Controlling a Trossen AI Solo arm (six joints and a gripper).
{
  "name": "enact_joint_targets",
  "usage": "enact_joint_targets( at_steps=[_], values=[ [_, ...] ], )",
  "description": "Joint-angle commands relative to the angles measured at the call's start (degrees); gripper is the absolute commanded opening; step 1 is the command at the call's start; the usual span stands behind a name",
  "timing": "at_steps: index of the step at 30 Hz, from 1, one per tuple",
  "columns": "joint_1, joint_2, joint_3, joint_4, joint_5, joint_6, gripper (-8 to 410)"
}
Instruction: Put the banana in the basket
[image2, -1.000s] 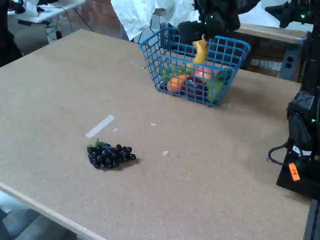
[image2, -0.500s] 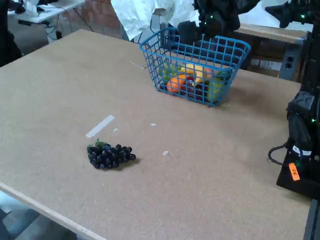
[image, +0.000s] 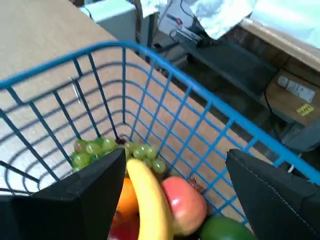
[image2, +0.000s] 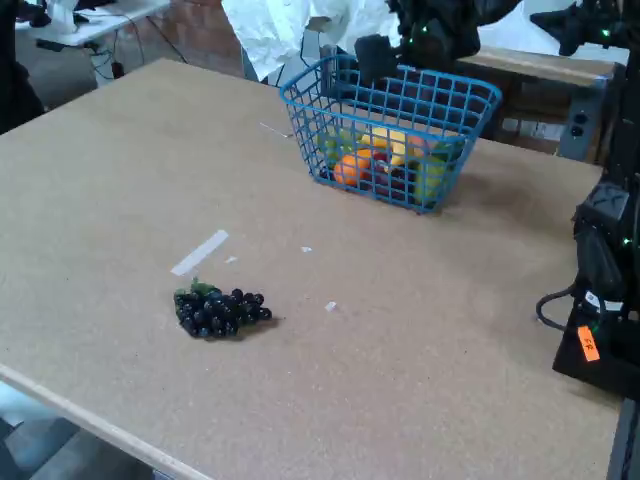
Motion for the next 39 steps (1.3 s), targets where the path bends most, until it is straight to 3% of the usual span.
enact_joint_targets(
  at_steps=[1,8,21,27,39],
  values=[
    [0.04,-2.36,0.0,0.15,-1.79,0.04,278],
    [0.42,-7.74,0.0,-2.49,-6.56,0.5,278],
    [4.15,-20.17,0.0,-9.16,-6.78,0.44,265],
    [5.66,-24.37,0.0,-10.51,-6.69,0.44,209],
    [5.77,-25.9,0.0,-11.91,-6.64,0.17,42]
  ],
)
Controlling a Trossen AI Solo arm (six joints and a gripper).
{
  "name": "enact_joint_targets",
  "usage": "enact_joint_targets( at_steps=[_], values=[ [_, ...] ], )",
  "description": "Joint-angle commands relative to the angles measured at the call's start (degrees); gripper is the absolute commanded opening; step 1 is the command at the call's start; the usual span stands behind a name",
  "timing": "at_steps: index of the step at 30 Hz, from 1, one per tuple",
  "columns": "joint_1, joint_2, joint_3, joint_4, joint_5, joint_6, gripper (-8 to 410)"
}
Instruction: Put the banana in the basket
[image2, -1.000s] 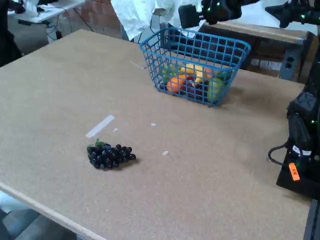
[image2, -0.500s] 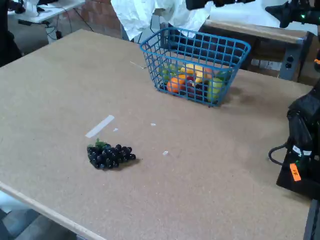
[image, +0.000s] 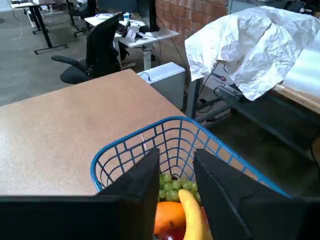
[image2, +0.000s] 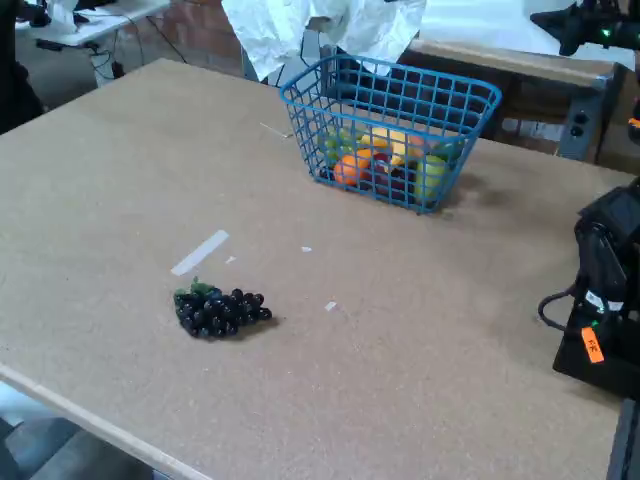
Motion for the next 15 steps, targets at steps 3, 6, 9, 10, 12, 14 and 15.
enact_joint_targets(
  at_steps=[3,6,9,10,12,14,15],
  values=[
    [0.04,-0.87,0.0,-0.02,-0.02,-0.17,34],
    [0.04,-0.87,0.0,-0.04,-0.02,-0.24,34],
    [0.04,-0.79,0.0,-0.15,-0.02,-0.22,34],
    [0.04,-0.79,0.0,-0.11,-0.02,-0.22,34],
    [0.04,-0.81,0.0,-0.11,-0.02,-0.22,34],
    [0.04,-0.83,0.0,-0.11,-0.02,-0.22,34],
    [0.04,-0.83,0.0,-0.13,-0.02,-0.22,34]
  ],
)
